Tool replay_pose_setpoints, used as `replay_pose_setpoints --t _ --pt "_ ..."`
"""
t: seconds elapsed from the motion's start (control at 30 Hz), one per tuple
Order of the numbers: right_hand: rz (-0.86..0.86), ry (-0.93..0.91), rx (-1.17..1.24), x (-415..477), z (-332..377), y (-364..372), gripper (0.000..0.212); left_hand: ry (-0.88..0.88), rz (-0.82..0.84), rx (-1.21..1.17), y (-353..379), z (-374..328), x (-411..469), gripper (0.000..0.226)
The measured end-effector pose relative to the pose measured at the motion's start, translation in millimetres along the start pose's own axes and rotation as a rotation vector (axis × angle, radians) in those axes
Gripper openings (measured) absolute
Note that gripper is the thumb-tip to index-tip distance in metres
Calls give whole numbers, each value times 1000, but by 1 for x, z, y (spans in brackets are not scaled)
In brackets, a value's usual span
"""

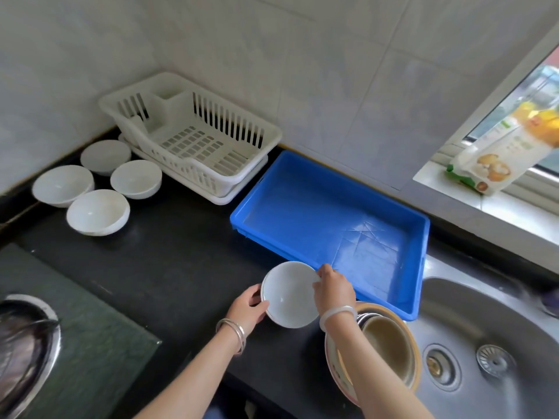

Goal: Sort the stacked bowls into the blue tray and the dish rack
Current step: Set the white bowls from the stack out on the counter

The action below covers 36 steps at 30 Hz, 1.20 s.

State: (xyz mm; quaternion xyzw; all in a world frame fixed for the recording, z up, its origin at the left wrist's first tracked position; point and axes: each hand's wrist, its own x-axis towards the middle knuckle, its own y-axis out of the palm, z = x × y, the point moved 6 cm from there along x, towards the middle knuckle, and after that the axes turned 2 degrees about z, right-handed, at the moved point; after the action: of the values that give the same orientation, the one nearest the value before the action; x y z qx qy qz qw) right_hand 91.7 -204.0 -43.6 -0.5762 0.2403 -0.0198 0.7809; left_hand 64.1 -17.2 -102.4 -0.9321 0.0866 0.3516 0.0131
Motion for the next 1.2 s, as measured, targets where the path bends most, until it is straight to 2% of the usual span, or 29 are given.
replay_pose_setpoints --t 0.13,0.27,0.43,0.73,1.2 --pt "-13 19 34 2 -2 -7 15 -53 25 -149 3 5 1 42" --pt "-15 50 224 1 -12 -12 13 -105 50 -259 6 6 1 40" --pt "-80 95 434 -1 -28 -28 9 -82 30 -281 3 7 0 43" --pt "-86 20 605 4 6 -37 18 -17 -150 -401 -57 -6 -7 37" --pt "175 -44 742 41 145 7 21 62 -541 -676 -215 -8 -35 47"
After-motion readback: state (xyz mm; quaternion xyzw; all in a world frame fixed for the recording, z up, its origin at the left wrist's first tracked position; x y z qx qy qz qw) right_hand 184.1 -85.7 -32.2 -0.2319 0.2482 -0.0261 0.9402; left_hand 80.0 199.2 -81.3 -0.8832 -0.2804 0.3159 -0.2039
